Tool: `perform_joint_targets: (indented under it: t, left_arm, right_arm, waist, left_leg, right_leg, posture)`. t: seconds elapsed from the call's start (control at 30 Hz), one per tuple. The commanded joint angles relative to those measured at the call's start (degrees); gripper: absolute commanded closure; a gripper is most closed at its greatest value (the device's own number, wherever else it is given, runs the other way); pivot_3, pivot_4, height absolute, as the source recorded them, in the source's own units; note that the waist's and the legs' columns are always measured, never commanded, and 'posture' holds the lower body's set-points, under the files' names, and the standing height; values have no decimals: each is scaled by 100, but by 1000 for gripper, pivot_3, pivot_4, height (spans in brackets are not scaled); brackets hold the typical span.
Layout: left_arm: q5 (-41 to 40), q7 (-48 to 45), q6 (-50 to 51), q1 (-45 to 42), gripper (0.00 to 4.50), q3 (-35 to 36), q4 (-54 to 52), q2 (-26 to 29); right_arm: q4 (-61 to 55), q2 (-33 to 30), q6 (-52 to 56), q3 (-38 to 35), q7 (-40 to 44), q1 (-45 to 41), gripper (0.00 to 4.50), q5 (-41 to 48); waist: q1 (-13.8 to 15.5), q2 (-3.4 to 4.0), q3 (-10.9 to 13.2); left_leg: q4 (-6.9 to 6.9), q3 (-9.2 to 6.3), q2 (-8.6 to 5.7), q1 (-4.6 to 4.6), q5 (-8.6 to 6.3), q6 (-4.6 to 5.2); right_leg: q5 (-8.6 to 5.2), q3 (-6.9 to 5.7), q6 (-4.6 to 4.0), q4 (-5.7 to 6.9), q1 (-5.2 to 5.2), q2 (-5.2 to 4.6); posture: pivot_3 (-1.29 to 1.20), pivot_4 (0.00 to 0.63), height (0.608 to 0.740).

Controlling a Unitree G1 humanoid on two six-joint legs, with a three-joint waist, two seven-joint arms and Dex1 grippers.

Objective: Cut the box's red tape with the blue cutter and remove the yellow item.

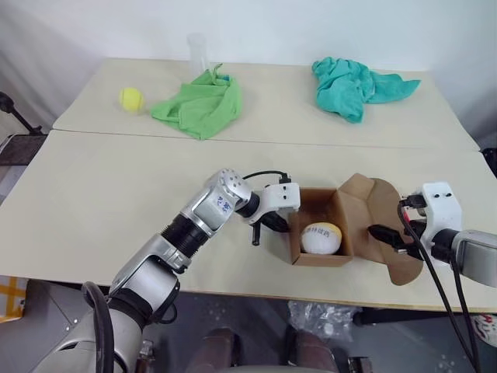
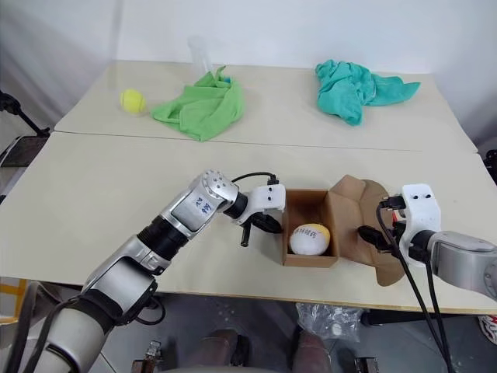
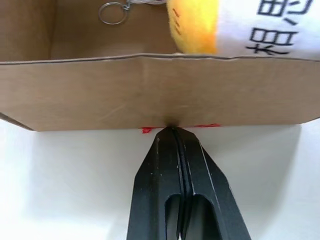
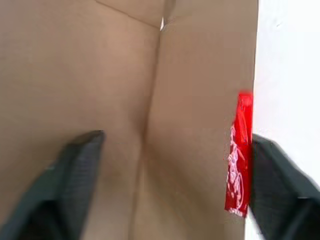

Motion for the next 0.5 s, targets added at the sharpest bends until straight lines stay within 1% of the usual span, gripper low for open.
perform_joint_targets:
  t: [0.03,0.1,0.23,0.33,0.43,0.5]
  left_arm:
    - [143,116,-92,-116,4500,71,183,66]
    - [150,127,-130,-159,4500,94,266,85]
    - [104,200,-62,-382,4500,293,550,138]
    - [37,341,51,-742,3953,571,906,152]
    - [27,440,-95,-1068,3025,735,1200,167]
    - [-40,448,-121,-1311,2414,874,1270,119]
  right_arm:
    - [-309,-227,-821,-410,868,140,29,-1435]
    - [-348,-263,-1325,-471,1268,256,29,-2249]
    - [-452,-49,-1753,-1126,2170,489,29,-2672]
    - [-649,93,-1940,-1751,2986,890,0,-2843]
    - [-725,227,-2081,-2213,3611,1241,0,-3082]
    - [-835,343,-2128,-2523,4034,1421,0,-3074]
  waist:
    - [2,0,0]
    - [3,-1,1]
    - [-13,-4,2]
    - [-1,-7,5]
    - [8,-11,7]
    - [26,-13,9]
  left_leg:
    - [0,2,0,0,0,0]
    - [0,4,-2,1,0,1]
    - [-3,11,-2,2,0,1]
    - [-8,11,-2,0,0,0]
    - [-10,14,-5,-1,1,0]
    - [-10,17,-10,-1,-1,5]
  right_leg:
    - [0,-2,1,0,0,0]
    - [1,-3,3,1,0,0]
    - [3,-1,7,2,-5,2]
    - [4,-5,8,5,-8,6]
    - [5,-8,9,4,-8,8]
    - [6,-4,12,3,-8,6]
  posture:
    - [0,150,740]
    - [0,150,740]
    - [0,150,740]
    - [0,150,740]
    - [0,150,740]
    - [0,150,740]
